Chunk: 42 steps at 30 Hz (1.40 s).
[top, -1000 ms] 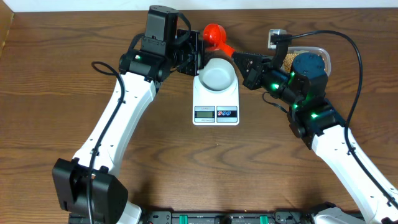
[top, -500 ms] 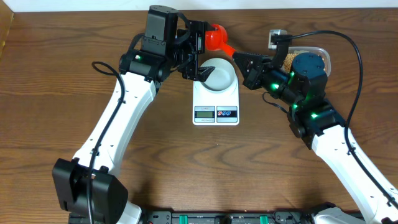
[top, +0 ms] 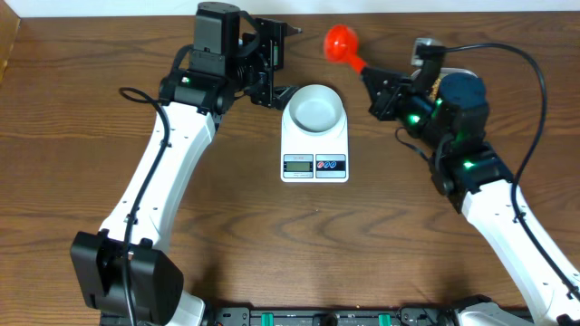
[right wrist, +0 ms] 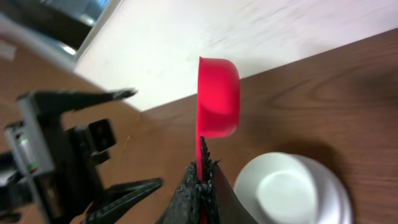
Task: Scoop item into bowl and weigh 50g on scale
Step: 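Open the left gripper and carry the scoop right with the right gripper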
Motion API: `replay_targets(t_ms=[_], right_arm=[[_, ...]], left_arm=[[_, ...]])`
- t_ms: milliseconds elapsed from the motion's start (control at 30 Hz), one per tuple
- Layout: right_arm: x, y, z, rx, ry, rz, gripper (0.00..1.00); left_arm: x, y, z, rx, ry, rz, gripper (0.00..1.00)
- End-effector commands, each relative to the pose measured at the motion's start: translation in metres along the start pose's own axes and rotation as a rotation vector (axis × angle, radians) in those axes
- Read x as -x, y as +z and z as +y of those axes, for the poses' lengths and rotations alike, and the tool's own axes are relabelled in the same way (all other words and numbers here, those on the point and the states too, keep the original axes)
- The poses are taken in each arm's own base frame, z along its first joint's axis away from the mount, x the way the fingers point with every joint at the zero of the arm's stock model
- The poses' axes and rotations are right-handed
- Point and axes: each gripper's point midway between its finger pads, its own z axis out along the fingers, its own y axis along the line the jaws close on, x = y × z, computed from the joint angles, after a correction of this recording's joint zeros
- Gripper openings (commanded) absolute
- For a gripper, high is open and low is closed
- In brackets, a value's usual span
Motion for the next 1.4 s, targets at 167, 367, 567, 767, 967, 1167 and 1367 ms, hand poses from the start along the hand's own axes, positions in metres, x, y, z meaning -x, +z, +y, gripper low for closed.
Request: replay_targets(t_ms=[167,367,567,767,967,1167,1367], right_arm=[[0.027,-0.014,-0.021,-0.070,0.004,-0.063,0.02],[0.029,-0.028,-0.024,-0.116,-0.001,-0.038,0.02],[0.032,-0.040,-0.015,-0.147,-0.059,0.007,0.02],[0.038,-0.051,-0.011,-0.204,-0.089,0.050,0.02],[0.037,-0.060,-0.010,-0.247,-0.100,0.093,0.01],[0.034,-0.063,-0.010,-0.258,-0.112,0.113,0.02],[0.029,-0.068,-0.024,-0.329,-0.112,0.132,0.01]], left_arm=[[0.014,-0.022,-0.015,-0.047,0.285,-0.032,0.99],[0.021,-0.025,-0.016,-0.044,0.505,-0.052,0.99],[0.022,-0.025,-0.009,-0.011,0.858,-0.053,0.99],[0.025,-0.025,0.010,0.068,1.099,-0.027,0.99],[0.049,-0.031,0.040,0.262,1.213,-0.074,0.99],[0.070,-0.044,0.069,0.464,1.309,-0.089,1.00],[0.088,-0.060,0.092,0.645,1.342,-0.108,0.95]])
